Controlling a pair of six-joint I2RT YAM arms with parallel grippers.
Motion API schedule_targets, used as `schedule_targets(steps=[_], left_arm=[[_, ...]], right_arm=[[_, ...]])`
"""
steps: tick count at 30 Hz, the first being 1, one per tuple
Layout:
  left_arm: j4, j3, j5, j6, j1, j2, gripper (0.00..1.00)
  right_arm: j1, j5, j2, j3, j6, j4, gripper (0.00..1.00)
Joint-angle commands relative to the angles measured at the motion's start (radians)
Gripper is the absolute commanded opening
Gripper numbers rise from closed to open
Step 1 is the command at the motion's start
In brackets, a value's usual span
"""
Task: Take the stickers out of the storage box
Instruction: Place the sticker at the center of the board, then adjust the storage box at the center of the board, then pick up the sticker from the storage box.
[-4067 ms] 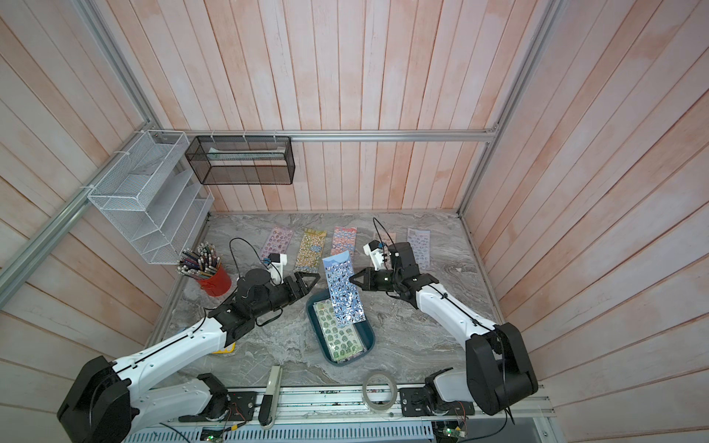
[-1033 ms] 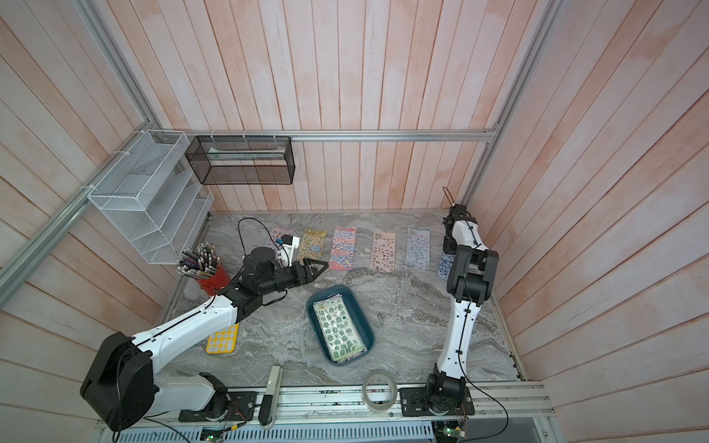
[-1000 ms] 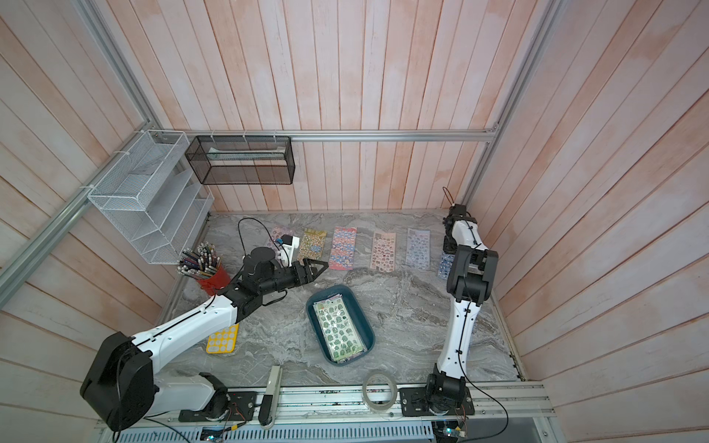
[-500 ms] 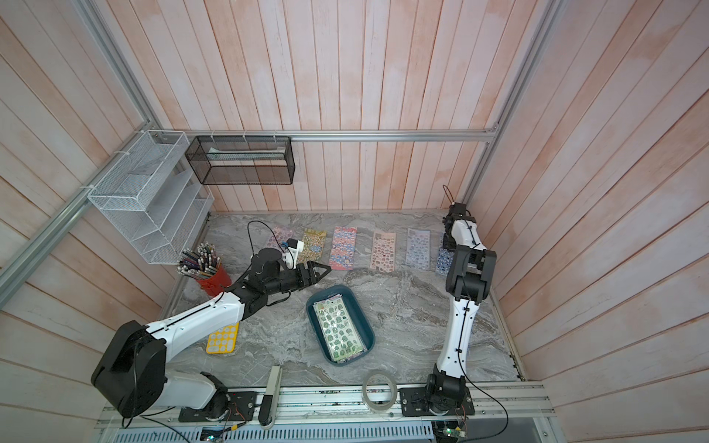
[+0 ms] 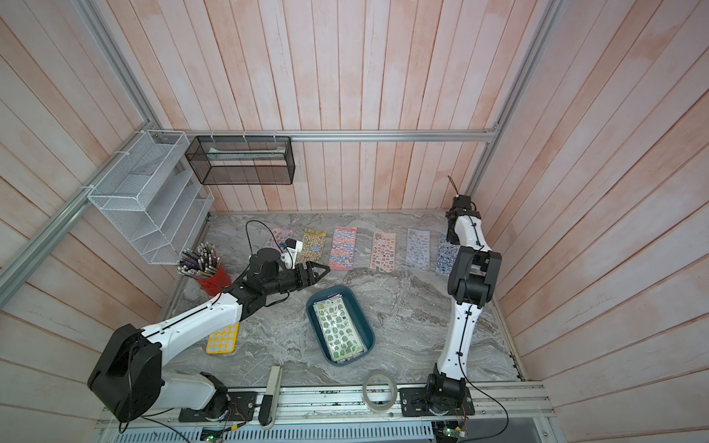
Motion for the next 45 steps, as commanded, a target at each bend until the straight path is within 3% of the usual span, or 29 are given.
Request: schedule_targets(steps=[1, 11, 19, 25, 31, 34, 37, 41, 45], left_arm=[[-0.066, 0.027, -0.051, 0.039, 0.006, -0.068, 0.76], [-0.211, -0.058, -0.209, 0.013, 0.008, -0.267, 0.77], [-0.279, -0.191, -0.241, -0.034, 0.005, -0.338, 0.77], [-0.255, -0.260, -0.257, -0.075, -0.046, -0.307, 0.76], [-0.363, -0.211, -0.355, -0.062, -0.090, -0.235, 0.68], [-0.377, -0.218, -0.379, -0.086, -0.102, -0.209, 0.67], [-0.344, -0.235, -0.356, -0.103, -0.103, -0.177, 0.67], [-0.271, -0.226, -0.307, -0.098, -0.106, -0.140, 0.67], [-0.244, -0.194, -0.281, -0.095, -0.116, -0.089, 0.67]], right_arm=[[0.048, 0.033, -0.169, -0.049, 0.027, 0.053, 0.41], [0.242, 0.018, -0.663, -0.600, 0.065, 0.432, 0.42], [0.343, -0.290, -0.956, -0.909, 0.080, 0.595, 0.43], [0.510, -0.294, -0.997, -0.977, 0.086, 0.537, 0.45], [0.780, -0.169, -0.954, -1.021, 0.054, 0.464, 0.42], [0.878, -0.171, -0.931, -1.053, 0.071, 0.454, 0.37], [0.974, -0.163, -0.891, -1.089, 0.099, 0.449, 0.24], [1.021, -0.190, -0.825, -1.133, 0.136, 0.464, 0.02], [1.035, -0.227, -0.764, -1.163, 0.167, 0.482, 0.00]])
